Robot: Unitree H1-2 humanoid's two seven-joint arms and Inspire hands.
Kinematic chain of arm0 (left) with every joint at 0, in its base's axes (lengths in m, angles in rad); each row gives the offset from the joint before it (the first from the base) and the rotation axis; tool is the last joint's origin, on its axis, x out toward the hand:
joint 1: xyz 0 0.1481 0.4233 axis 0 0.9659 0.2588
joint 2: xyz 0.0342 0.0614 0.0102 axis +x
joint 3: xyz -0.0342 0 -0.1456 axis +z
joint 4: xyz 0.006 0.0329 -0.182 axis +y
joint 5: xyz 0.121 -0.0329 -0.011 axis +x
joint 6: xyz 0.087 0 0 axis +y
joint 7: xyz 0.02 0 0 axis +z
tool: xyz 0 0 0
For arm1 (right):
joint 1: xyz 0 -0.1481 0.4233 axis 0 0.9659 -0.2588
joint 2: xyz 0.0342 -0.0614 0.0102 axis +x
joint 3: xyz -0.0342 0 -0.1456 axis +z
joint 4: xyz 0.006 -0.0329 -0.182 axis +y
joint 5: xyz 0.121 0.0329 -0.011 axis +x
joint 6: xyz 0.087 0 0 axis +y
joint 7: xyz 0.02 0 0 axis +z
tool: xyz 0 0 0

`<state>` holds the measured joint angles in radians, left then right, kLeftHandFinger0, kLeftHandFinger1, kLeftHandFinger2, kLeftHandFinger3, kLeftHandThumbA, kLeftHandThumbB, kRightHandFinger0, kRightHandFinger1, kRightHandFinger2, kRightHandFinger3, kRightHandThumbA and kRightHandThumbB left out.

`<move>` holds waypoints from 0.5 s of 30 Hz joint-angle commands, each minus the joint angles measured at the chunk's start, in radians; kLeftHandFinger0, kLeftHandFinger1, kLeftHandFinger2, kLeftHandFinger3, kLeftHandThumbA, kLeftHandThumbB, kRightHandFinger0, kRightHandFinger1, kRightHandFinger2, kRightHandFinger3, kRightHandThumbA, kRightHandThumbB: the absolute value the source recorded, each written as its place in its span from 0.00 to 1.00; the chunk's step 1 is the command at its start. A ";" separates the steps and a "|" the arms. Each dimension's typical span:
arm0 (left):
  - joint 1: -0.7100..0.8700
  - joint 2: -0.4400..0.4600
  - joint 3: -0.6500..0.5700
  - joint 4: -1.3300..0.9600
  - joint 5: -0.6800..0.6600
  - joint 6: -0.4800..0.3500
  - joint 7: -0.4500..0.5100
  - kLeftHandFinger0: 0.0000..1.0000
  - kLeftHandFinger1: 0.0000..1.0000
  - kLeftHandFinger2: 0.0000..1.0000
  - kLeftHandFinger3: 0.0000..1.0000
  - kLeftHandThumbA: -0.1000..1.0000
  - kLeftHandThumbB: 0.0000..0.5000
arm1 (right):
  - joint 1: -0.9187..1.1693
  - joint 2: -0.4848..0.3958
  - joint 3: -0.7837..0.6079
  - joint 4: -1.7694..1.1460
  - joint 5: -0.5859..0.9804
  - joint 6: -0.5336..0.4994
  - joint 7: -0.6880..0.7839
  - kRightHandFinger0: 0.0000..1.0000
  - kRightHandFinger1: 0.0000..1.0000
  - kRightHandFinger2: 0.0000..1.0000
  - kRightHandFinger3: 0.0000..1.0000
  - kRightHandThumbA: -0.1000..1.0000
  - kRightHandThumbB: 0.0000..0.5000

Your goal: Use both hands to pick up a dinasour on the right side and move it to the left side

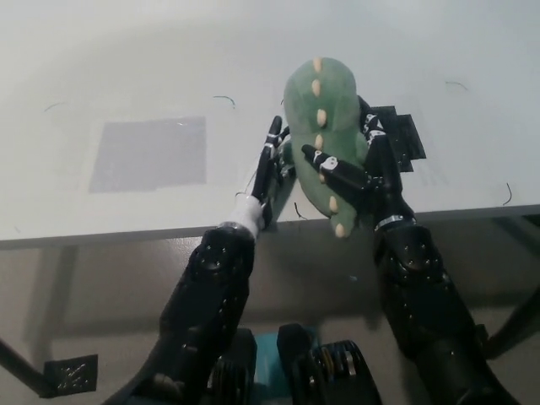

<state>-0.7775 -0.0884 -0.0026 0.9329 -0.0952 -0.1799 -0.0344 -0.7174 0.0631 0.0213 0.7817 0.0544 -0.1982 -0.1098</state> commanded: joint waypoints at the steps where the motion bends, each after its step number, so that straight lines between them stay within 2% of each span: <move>1: 0.046 -0.008 -0.032 -0.049 0.026 0.121 -0.029 1.00 1.00 1.00 1.00 1.00 0.27 | 0.012 0.087 0.057 0.017 -0.025 0.115 0.055 1.00 1.00 1.00 1.00 1.00 0.19; 3: 0.059 0.003 -0.035 -0.083 0.035 0.125 -0.017 1.00 1.00 1.00 1.00 1.00 0.28 | 0.006 0.093 0.068 0.016 -0.028 0.114 0.059 1.00 1.00 1.00 1.00 1.00 0.15; 4: 0.065 0.013 -0.037 -0.098 0.037 0.130 -0.020 1.00 1.00 1.00 1.00 1.00 0.31 | 0.001 0.099 0.068 0.020 -0.020 0.115 0.064 1.00 1.00 1.00 1.00 1.00 0.15; 6: 0.077 0.026 -0.034 -0.122 0.046 0.126 0.001 1.00 1.00 1.00 1.00 1.00 0.26 | -0.011 0.106 0.080 0.028 -0.023 0.113 0.076 1.00 1.00 1.00 1.00 1.00 0.16; 9: 0.070 0.030 -0.035 -0.122 0.046 0.119 0.003 1.00 1.00 1.00 1.00 1.00 0.24 | -0.019 0.096 0.089 0.023 -0.019 0.123 0.095 1.00 1.00 1.00 1.00 1.00 0.20; 11: 0.084 0.049 -0.028 -0.143 0.046 0.095 0.006 1.00 1.00 1.00 1.00 1.00 0.29 | -0.033 0.101 0.113 0.032 -0.031 0.102 0.115 1.00 1.00 1.00 1.00 1.00 0.12; 15: 0.104 0.058 -0.005 -0.172 0.021 0.084 0.005 1.00 1.00 1.00 1.00 1.00 0.29 | -0.047 0.109 0.147 0.026 -0.044 0.117 0.102 1.00 1.00 1.00 1.00 1.00 0.22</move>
<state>-0.6897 -0.0257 -0.0046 0.7783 -0.0835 -0.1362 -0.0270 -0.7386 0.0943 0.1044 0.7809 0.0527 -0.1737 -0.1027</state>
